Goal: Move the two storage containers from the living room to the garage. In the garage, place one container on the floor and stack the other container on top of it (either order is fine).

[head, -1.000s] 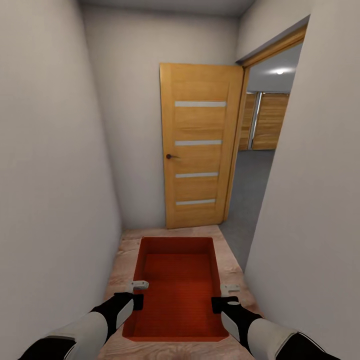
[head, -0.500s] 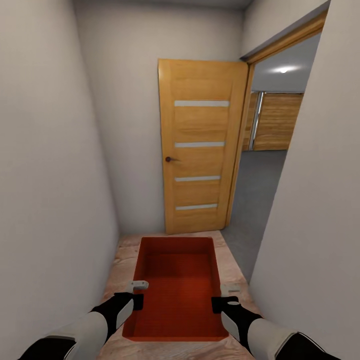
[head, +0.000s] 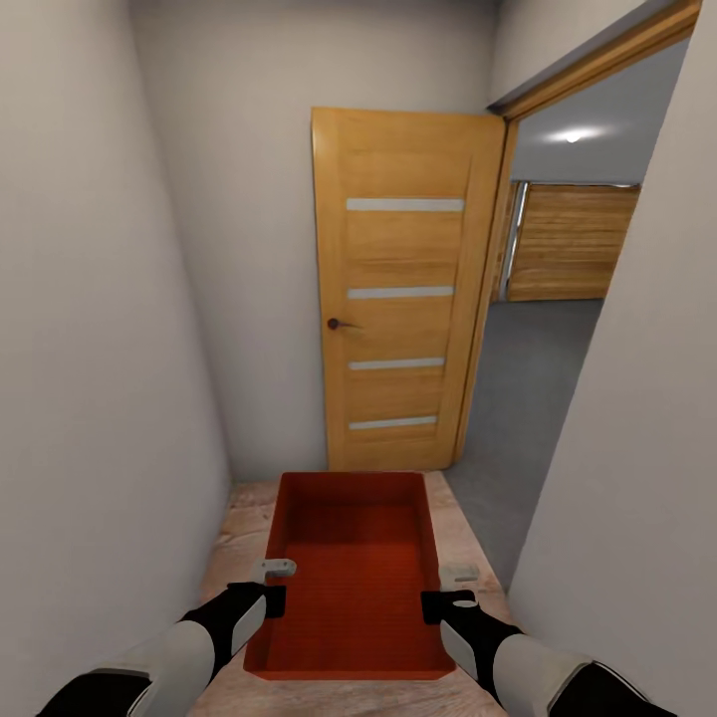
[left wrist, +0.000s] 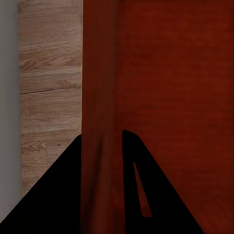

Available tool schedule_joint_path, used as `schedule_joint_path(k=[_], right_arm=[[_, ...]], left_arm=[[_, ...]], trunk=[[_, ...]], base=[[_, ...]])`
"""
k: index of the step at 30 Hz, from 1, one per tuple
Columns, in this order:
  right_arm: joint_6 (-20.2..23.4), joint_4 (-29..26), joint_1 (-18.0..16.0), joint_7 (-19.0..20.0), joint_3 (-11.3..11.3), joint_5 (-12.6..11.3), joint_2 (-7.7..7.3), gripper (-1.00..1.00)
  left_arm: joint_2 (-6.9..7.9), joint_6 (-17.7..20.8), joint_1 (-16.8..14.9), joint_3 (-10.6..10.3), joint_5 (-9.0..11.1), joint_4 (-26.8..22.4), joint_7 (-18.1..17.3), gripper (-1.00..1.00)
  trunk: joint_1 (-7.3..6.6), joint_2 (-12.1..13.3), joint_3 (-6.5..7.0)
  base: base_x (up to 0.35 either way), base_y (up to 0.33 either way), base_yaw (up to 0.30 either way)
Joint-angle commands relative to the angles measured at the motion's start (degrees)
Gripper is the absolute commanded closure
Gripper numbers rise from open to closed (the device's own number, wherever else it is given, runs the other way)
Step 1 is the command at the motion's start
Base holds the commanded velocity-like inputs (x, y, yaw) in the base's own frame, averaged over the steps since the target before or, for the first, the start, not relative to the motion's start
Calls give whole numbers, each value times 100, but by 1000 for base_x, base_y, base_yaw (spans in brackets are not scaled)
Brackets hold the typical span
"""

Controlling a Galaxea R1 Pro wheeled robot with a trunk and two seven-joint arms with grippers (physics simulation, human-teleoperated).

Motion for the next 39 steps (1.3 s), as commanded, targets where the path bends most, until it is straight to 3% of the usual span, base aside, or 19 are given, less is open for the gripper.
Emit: schedule_joint_path(k=[1, 39], right_arm=[[-1, -6, -3, 13, 64, -60, 3, 100], [-1, -8, -2, 16, 60, -61, -3, 100]], left_arm=[[0, 40, -2, 85, -83, -14, 45, 100], [0, 23, -1, 88, -79, -14, 45, 100]], trunk=[[6, -9, -8], [6, -9, -8]], base=[[323, 0, 0], [323, 0, 0]])
